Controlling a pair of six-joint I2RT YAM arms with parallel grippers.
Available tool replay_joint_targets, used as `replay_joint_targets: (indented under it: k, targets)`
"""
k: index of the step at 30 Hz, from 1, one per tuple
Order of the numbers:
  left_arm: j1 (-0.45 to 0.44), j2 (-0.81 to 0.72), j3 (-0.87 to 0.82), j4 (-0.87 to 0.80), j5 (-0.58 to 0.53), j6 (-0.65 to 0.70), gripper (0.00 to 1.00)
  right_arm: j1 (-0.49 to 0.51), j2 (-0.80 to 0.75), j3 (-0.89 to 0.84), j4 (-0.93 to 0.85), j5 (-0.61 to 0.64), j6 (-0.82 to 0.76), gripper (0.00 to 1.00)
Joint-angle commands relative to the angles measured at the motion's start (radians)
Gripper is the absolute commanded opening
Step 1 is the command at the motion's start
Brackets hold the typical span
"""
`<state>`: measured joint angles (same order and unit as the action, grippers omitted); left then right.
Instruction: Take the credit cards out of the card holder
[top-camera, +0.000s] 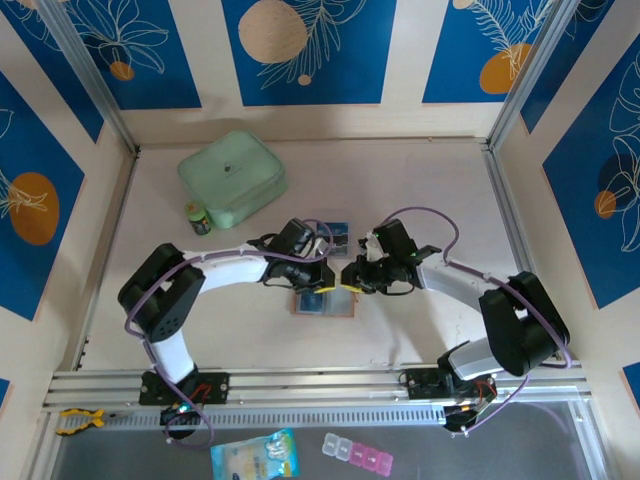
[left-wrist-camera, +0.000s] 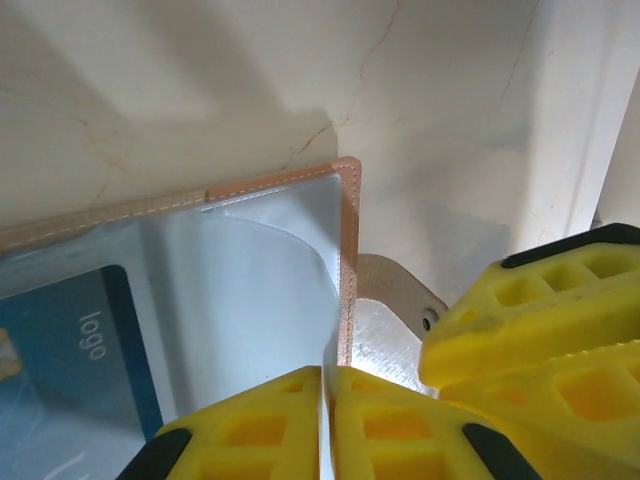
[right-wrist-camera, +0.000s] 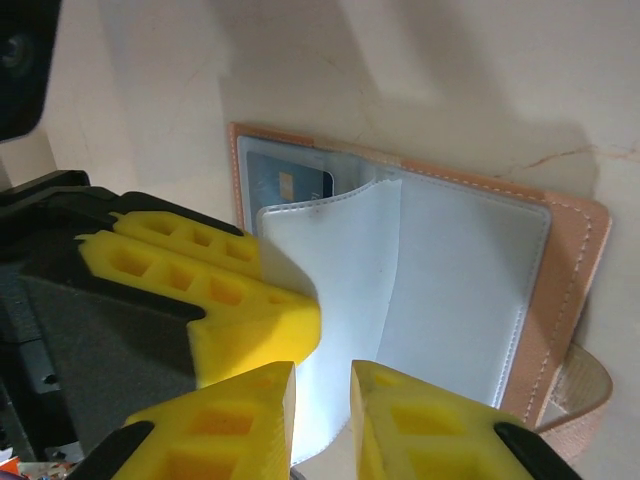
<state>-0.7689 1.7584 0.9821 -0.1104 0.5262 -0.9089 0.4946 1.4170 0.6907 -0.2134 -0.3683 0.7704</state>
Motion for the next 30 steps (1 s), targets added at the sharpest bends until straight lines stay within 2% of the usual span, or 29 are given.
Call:
replay_joint_targets:
  k: [1,9,14,22,30]
  targets:
    - [-0.016,0.024,0.043,0.018,0.029,-0.013,0.14,-0.01,-0.03,-0.017,-0.03,-0.004,-0.014,0.22]
    - [-0.021,0.026,0.078,0.015,0.035,-0.008,0.27,-0.024,-0.068,-0.016,-0.063,0.015,-0.02,0.23]
    - [-0.021,0.013,0.089,-0.011,0.022,0.013,0.31,-0.029,-0.09,-0.015,-0.078,0.02,-0.022,0.23]
    - [0.013,-0.027,0.064,-0.042,0.002,0.048,0.31,-0.024,-0.072,-0.011,-0.056,0.003,-0.007,0.23]
    - [0.085,-0.1,-0.026,-0.123,-0.042,0.116,0.25,0.029,0.015,0.039,-0.038,-0.007,0.003,0.23]
